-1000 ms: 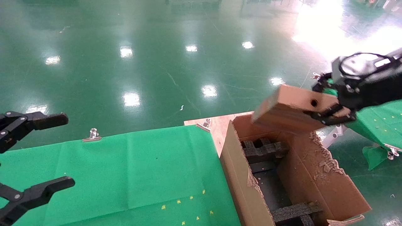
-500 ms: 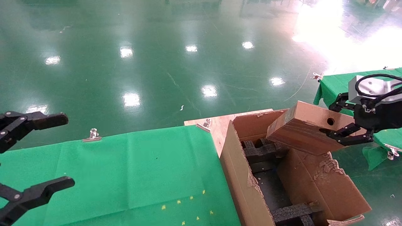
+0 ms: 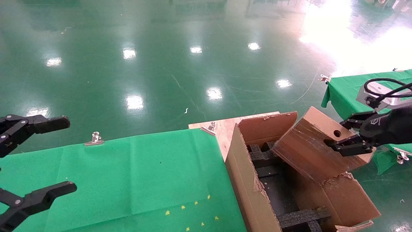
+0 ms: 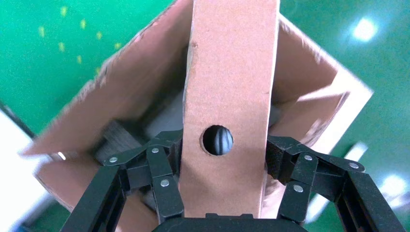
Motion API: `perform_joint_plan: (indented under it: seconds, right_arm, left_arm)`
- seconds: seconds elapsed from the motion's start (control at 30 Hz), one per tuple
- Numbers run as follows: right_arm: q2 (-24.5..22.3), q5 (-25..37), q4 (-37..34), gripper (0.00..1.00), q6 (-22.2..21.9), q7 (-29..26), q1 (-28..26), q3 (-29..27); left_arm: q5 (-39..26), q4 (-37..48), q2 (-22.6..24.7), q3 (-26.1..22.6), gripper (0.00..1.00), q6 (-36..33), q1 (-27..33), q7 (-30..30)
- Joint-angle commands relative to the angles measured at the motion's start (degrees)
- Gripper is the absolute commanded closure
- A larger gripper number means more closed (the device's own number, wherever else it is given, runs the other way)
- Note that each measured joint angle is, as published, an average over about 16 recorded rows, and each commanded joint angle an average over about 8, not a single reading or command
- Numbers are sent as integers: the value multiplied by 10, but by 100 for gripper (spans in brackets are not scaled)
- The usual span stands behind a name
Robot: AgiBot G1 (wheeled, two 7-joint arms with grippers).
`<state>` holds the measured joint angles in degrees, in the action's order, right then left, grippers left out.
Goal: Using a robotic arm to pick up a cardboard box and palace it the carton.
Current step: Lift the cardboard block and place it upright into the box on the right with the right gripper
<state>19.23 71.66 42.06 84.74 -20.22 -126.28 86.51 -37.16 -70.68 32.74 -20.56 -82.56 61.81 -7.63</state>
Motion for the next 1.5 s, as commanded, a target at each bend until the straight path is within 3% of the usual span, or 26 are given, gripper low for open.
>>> perform_joint_plan:
  seconds: [0.03, 0.43, 0.83, 1.13, 1.5]
  right_arm:
    - [-7, -7, 1, 100, -11, -46, 12, 4]
    - [-61, 18, 120, 100, -148, -286, 65, 32]
    - [-98, 98, 251, 100, -258, -459, 106, 68]
    - [-96, 134, 294, 100, -326, -530, 145, 95]
    - [-67, 144, 264, 100, -391, -562, 192, 121]
  left_arm:
    - [0, 0, 0, 0, 0, 0, 0, 0]
    - [0, 0, 0, 0, 0, 0, 0, 0]
    - [0, 0, 0, 0, 0, 0, 0, 0]
    - [0, 0, 0, 0, 0, 0, 0, 0]
    - [0, 0, 0, 0, 0, 0, 0, 0]
